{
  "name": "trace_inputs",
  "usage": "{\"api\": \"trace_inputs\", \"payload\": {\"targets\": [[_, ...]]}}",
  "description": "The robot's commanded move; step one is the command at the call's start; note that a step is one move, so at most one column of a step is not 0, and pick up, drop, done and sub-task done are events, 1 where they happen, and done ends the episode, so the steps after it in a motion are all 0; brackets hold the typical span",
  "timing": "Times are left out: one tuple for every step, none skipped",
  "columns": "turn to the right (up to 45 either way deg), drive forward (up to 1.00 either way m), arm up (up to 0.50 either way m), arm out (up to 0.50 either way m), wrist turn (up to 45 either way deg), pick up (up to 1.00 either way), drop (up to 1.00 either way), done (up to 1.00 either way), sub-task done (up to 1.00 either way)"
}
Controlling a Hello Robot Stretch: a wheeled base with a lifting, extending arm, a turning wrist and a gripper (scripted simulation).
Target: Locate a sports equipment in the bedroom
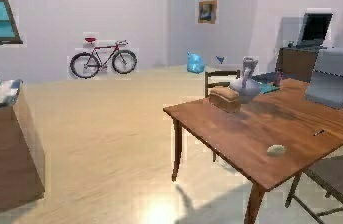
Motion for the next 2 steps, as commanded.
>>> {"api": "trace_inputs", "payload": {"targets": [[45.0, 0.0, 0.0, 0.0, 0.0, 0.0, 0.0, 0.0, 0.0], [27.0, 0.0, 0.0, 0.0, 0.0, 0.0, 0.0, 0.0, 0.0]]}}
